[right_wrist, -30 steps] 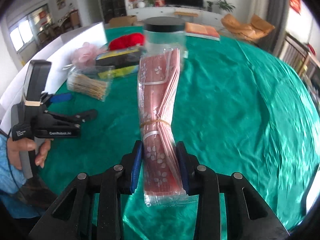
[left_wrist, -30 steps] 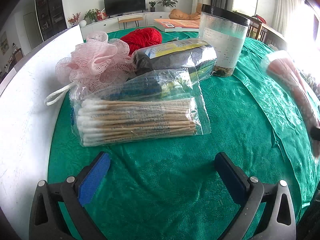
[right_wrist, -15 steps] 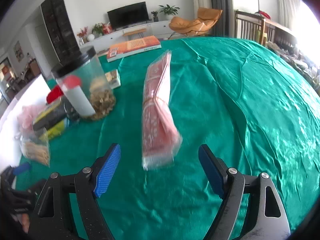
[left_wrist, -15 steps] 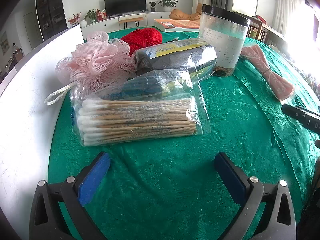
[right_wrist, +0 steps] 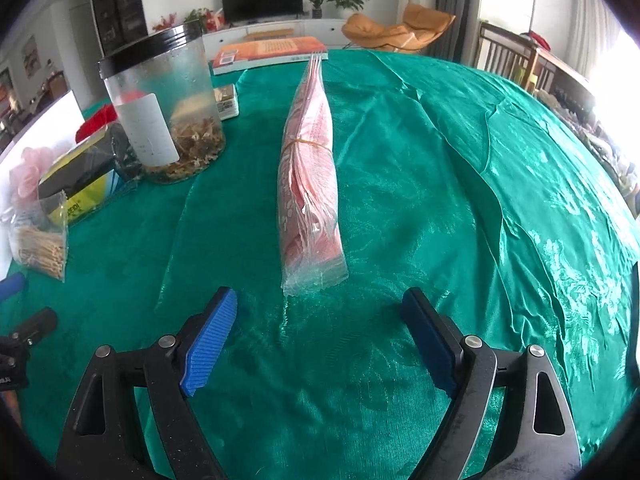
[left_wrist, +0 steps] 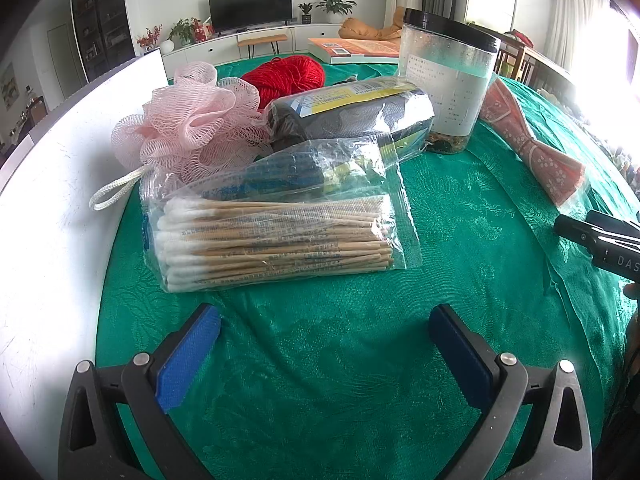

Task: Organize soft objects

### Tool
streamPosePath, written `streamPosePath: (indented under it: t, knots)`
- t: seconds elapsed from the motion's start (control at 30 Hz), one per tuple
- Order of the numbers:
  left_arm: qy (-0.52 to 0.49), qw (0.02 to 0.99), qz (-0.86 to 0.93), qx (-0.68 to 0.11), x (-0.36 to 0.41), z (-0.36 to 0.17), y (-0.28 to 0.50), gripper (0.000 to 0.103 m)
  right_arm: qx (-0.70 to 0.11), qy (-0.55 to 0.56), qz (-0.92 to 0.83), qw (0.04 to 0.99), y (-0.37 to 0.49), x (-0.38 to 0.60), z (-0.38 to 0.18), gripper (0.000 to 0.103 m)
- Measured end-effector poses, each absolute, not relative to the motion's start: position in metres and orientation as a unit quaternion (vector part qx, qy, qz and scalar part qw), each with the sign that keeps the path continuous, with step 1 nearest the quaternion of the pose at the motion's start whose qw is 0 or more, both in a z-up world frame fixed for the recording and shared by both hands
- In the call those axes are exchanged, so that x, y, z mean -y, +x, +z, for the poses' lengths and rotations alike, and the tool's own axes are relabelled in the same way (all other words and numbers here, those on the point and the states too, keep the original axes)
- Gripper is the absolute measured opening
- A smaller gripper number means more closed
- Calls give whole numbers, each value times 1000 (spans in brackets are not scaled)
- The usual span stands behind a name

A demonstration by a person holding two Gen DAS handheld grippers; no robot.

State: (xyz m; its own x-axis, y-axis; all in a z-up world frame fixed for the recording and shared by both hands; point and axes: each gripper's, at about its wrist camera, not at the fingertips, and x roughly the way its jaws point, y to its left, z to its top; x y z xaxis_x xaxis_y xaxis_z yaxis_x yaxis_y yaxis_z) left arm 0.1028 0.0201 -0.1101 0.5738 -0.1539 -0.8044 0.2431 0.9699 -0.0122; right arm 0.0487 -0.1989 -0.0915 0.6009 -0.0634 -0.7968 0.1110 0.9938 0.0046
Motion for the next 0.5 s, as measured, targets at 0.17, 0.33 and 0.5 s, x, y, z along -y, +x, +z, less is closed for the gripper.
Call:
streamPosePath:
  t: [0.17,0.33,0.5]
  knots:
    - [50,886,-112,-448,-20,-110,103,103,-444,27,-49,894,49,199,-92,88]
    - [50,886,-112,-448,-20,-110,103,103,-444,27,-49,894,49,199,-92,88]
    - [50,886,-112,-448,-21,-110,103,103,-444,27,-49,894,49,199,-93,88]
